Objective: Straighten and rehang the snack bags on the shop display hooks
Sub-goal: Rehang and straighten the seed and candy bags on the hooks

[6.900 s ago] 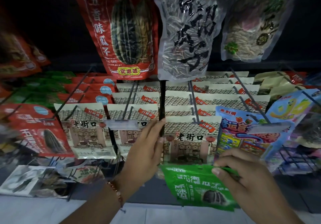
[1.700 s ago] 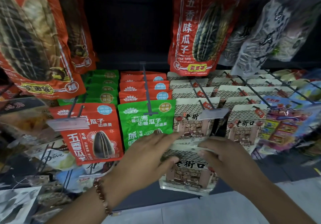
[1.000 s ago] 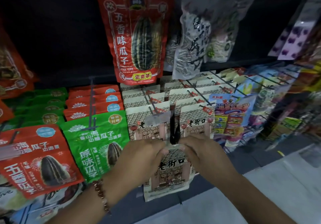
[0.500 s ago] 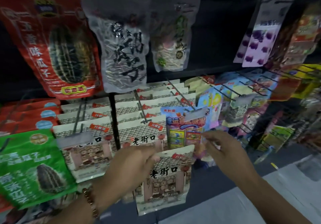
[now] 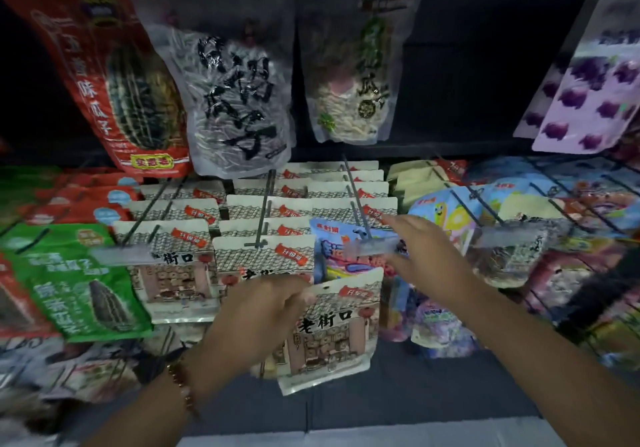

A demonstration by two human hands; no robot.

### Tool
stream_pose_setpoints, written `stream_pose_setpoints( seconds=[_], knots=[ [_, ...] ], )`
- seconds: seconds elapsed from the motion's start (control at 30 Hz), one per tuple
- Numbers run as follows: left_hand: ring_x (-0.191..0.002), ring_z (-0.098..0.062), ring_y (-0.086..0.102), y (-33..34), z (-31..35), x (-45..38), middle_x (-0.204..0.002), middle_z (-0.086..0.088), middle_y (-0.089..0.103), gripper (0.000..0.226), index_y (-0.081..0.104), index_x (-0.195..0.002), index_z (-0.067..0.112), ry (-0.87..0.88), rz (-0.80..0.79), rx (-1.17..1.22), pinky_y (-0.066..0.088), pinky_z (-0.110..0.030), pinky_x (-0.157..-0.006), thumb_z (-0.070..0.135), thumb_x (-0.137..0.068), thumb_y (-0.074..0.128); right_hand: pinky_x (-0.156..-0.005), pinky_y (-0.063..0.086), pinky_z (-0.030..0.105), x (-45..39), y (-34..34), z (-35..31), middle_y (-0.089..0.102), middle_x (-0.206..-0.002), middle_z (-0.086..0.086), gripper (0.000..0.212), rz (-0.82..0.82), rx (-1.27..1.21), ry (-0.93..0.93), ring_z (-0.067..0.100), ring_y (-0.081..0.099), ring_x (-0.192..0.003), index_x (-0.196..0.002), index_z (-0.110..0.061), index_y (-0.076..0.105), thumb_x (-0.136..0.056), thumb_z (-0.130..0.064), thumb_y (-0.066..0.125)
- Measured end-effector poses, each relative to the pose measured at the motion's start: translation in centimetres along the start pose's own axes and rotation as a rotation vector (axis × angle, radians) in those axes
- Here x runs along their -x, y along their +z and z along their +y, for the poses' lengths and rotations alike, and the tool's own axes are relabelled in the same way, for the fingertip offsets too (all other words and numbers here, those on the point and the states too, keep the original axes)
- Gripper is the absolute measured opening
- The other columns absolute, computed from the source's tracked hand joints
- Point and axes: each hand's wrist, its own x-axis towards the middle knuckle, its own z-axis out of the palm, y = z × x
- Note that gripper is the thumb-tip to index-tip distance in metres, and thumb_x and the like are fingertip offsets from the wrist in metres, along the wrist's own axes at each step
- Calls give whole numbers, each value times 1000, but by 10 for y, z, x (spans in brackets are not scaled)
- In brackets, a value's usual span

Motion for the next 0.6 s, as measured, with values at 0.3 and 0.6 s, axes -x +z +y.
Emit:
stream_pose_setpoints(
  seconds=[0.3,0.6],
  knots=[
    [-40,-3,36,-4,-2,-15,-55,2,52,32,61,-79,19,-251,-65,144,33,-26,-46,41,-98,51,-77,53,41,-15,6,-2,65,-118,13,44,-76,-160,68,27,61,-91,-131,-14,59,-87,-9,63],
    [-39,-6,33,-4,0,-22,-47,5,42,29,68,-89,14,-299,-22,208,29,-26,-47,35,-100,52,-51,34,28,-13,13,6,64,-83,8,29,-39,-224,33,18,49,-60,-116,-12,66,-88,-6,61]
  ],
)
